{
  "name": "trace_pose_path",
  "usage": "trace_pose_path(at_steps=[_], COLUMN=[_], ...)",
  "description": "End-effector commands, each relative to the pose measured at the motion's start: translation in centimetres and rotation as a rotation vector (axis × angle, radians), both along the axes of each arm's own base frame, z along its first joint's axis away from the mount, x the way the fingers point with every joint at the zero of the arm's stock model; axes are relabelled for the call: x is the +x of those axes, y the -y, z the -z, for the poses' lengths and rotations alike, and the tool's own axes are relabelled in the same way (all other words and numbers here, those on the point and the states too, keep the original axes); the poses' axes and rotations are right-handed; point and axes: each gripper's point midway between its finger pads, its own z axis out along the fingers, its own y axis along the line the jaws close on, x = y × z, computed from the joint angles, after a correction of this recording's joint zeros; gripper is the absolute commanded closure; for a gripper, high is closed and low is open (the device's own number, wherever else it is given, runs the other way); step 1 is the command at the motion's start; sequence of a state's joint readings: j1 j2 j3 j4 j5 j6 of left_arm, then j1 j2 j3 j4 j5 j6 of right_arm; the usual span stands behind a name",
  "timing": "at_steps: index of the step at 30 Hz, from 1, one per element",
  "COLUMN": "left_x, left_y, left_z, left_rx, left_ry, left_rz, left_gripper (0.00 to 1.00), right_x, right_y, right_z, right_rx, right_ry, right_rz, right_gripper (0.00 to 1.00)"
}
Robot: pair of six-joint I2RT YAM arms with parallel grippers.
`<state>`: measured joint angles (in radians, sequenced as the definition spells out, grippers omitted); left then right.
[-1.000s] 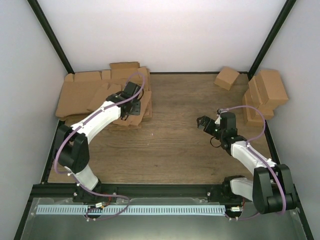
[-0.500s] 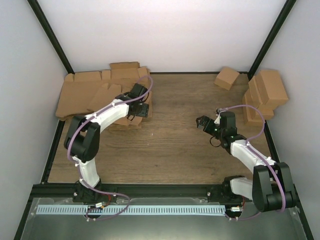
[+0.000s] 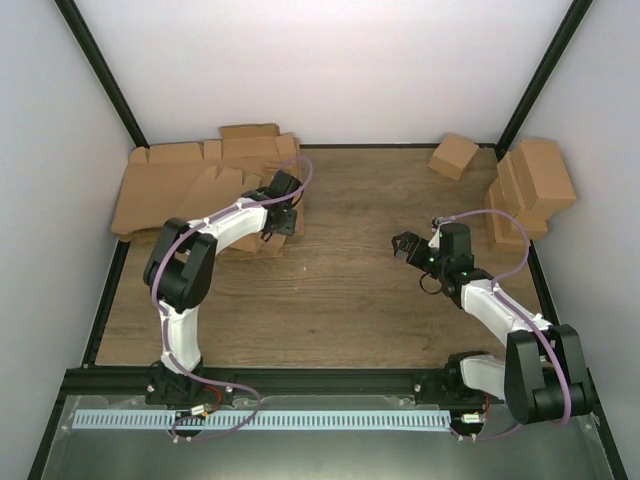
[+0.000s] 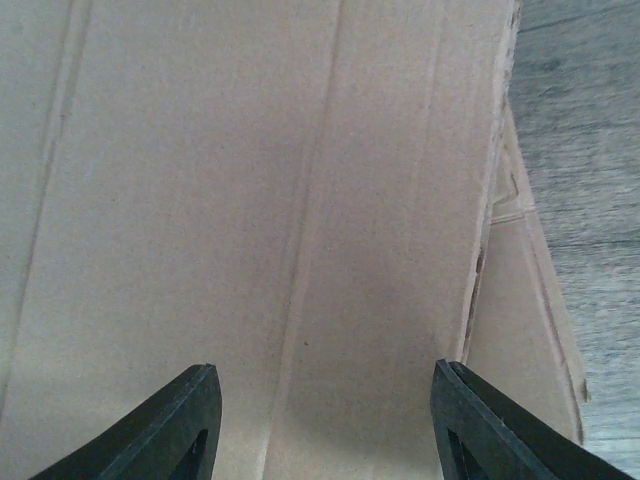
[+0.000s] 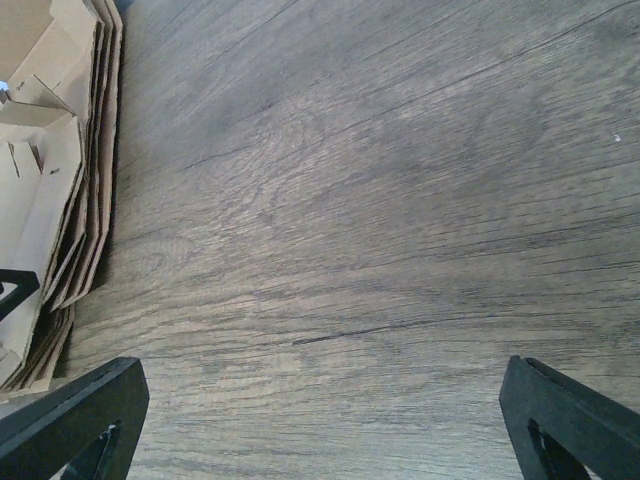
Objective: Fold the paper box
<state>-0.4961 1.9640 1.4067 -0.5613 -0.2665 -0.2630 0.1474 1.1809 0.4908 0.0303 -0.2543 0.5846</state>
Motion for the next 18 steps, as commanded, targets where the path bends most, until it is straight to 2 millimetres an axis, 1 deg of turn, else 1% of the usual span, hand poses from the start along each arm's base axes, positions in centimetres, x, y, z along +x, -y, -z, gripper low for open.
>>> trace_pose_path(at_steps=[1,5,8,18], left_x=[0.67,0.6,0.51,0.44], left_y=[0.23,0.4,0.46,0.93], left_z=[0.22,0.42,0.56,0.45], left_rx=[0.004,0.002,0.013,0.036], left_ry=[0.01,0.003,0.0,0.007], left_rz=[-0.005,0.004,0.011,0.026], left_gripper=[0.4,0.39,0.36,0.32], right_x=[1.03,1.05,1.02,0.98], right_y=[-0.32,-0.35,-0.38,-0.39], right_z=[-1.94,-1.89,-1.82,-1.64], right_rx=[0.001,0.001,0.002,0.003], right_ry=[0.048,0.047,0.046,0.042], right_rz=[-0.009,-0.01,-0.011,-0.011], right_gripper=[0.0,0.0,0.0,0.0])
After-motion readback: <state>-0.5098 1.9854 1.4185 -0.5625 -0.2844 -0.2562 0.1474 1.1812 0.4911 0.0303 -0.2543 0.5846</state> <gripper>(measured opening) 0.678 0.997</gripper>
